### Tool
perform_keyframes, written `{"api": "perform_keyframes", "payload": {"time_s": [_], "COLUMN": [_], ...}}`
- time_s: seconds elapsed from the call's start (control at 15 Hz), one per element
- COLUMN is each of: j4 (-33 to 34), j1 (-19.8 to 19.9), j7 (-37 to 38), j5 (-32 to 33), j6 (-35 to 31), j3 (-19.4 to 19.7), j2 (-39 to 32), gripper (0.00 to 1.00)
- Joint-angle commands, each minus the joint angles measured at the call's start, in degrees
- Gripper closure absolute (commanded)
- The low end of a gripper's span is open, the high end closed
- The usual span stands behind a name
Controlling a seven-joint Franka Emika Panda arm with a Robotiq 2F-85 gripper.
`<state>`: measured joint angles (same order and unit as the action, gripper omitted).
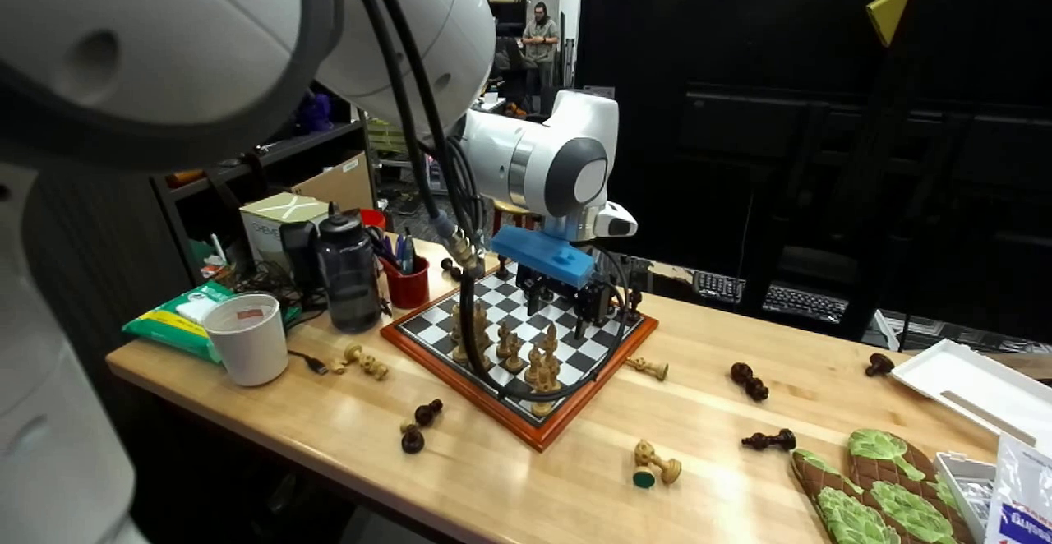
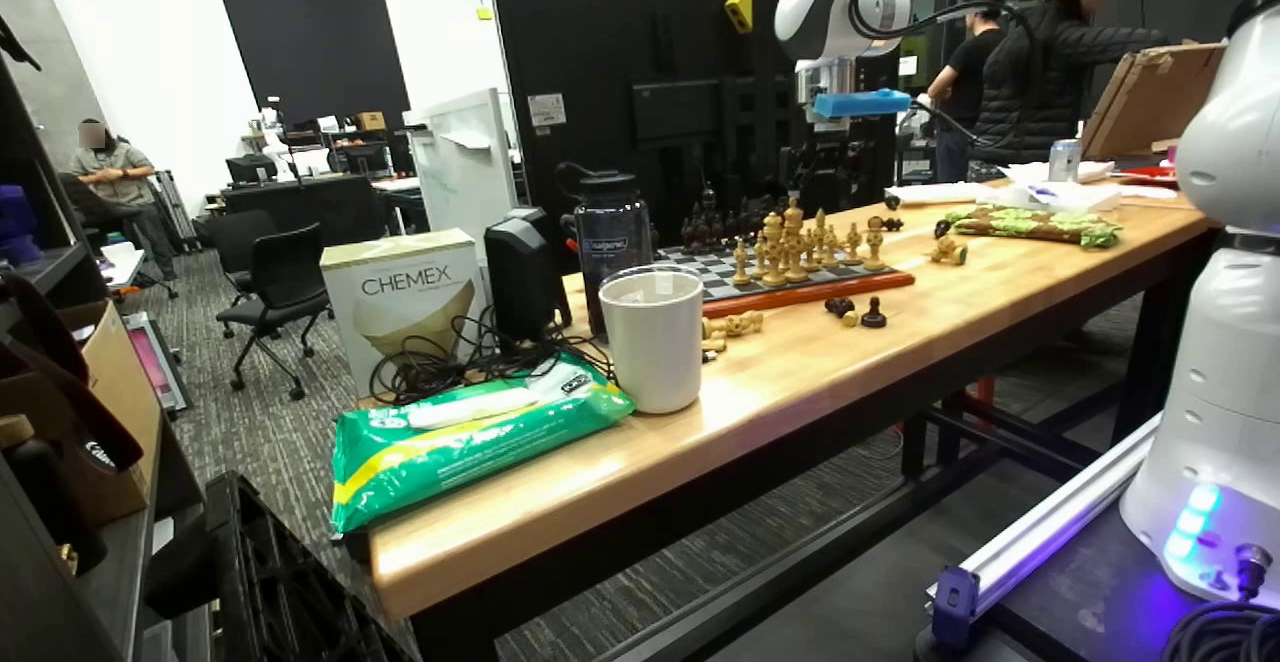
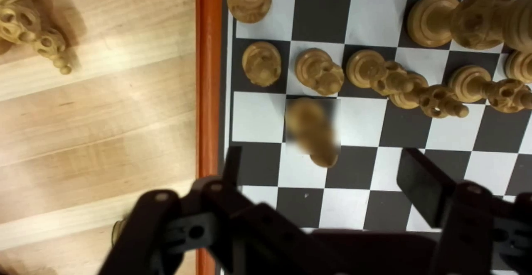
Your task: Move the light brown chess piece backwards
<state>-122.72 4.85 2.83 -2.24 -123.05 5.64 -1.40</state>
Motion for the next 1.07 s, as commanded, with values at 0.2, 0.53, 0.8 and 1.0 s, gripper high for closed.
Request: {"api": "perform_keyframes", "payload": {"time_s": [0.2,0.53,0.8,1.0], "j4": [0.64,0.42,0.45,0.44], "j1": [0.26,0.18,-0.18,-0.63], "j7": [-0.76,-1.16,-1.08,-0.87], "j5": [0.04,0.19,1.28,3.22], "j6": [0.27,0.46,1.17,1.61], "j3": [-0.07,-0.15,-0.47,-0.90], "j2": [-1.12,-0.78,0.89,2.96], "gripper": [0.63,1.00,0.95,0.95]}}
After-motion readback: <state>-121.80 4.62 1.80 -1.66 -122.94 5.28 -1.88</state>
